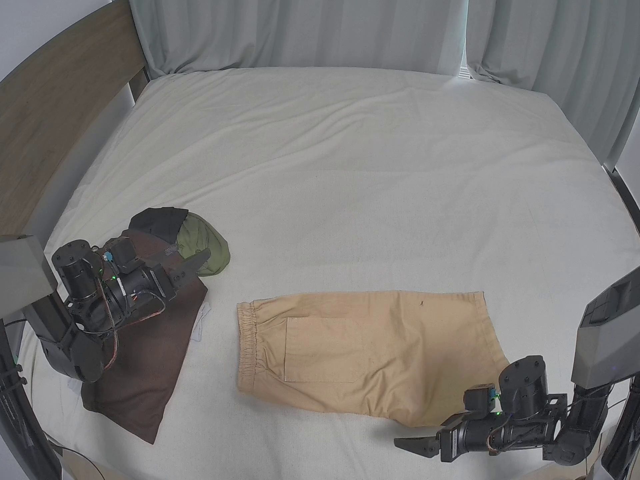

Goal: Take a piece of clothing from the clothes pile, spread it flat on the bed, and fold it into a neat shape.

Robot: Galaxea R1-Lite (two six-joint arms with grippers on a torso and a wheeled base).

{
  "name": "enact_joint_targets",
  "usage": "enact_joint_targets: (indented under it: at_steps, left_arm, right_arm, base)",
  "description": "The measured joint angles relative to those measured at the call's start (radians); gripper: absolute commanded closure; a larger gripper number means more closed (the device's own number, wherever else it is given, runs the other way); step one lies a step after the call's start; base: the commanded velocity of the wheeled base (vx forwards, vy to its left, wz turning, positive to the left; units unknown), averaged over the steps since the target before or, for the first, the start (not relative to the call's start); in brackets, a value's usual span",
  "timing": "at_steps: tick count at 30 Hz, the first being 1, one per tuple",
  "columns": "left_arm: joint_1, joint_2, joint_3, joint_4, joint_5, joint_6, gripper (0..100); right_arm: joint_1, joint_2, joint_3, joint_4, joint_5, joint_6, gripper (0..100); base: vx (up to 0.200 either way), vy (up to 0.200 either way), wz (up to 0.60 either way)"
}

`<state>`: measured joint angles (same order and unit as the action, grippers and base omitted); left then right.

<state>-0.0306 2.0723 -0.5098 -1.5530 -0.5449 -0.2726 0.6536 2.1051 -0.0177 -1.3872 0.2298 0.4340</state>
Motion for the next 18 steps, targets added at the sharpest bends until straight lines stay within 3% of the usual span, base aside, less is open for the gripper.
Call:
enact_joint_targets:
  at_steps: [6, 13, 18]
  left_arm:
    - [0.0, -0.008, 0.0, 0.0, 0.0, 0.0, 0]
    - [0.0, -0.011, 0.001, 0.0, 0.0, 0.0, 0]
    - [-0.004, -0.011, 0.009, 0.0, 0.0, 0.0, 0]
  right_arm:
    - [0.002, -0.03, 0.0, 0.127, -0.042, -0.021, 0]
    - [0.027, -0.169, 0.0, 0.279, -0.041, -0.027, 0]
    - [0.048, -0.294, 0.0, 0.308, -0.021, -0.031, 0]
  base:
    - [0.0, 0.0, 0.0]
    - [0.0, 0.0, 0.0]
    - [0.0, 0.0, 0.0]
